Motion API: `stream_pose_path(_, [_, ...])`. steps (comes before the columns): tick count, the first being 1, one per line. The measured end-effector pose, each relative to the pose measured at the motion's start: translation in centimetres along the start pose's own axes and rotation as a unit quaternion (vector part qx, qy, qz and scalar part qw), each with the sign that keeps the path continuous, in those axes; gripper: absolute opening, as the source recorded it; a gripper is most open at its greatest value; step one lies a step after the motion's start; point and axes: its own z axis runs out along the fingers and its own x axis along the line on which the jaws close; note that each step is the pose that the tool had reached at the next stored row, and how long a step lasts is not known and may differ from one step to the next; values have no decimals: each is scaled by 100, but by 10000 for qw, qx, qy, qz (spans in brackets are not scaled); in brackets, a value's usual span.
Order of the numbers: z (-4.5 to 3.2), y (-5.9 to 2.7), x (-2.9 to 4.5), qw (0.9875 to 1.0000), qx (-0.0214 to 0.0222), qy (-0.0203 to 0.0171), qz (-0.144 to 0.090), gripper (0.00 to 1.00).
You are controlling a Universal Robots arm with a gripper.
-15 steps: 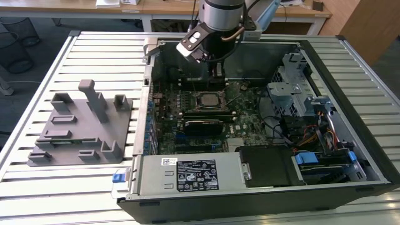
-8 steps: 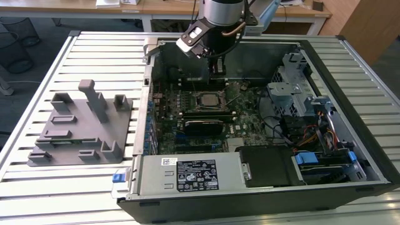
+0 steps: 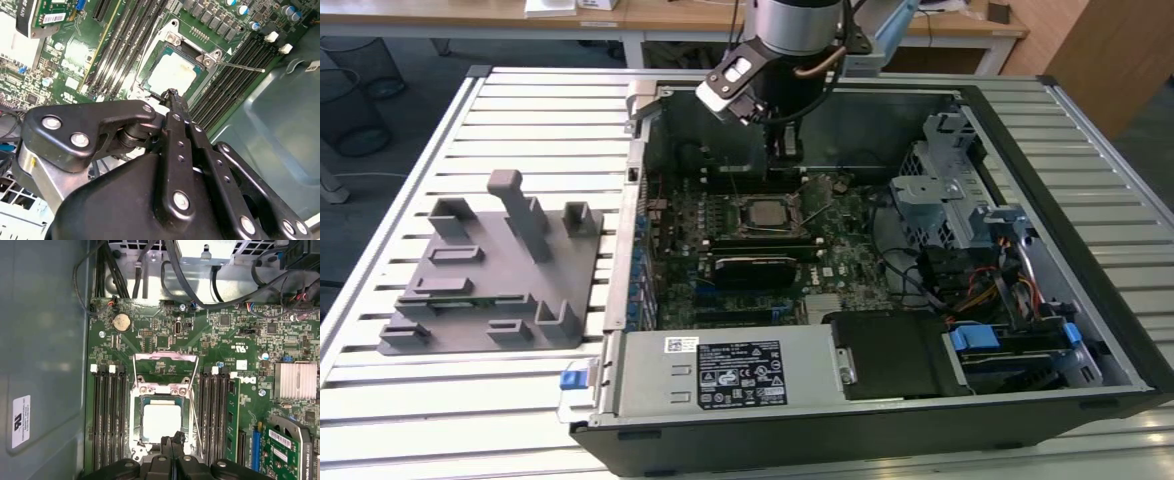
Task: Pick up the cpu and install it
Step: 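Close the cpu cover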
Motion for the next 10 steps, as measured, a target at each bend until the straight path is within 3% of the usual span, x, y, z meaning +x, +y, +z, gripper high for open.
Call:
stream_pose_path(6, [-126, -1, -2, 10000, -1, 0, 0, 11])
stream_pose_path(10, [-132, 0, -2, 10000, -2, 2, -1, 11])
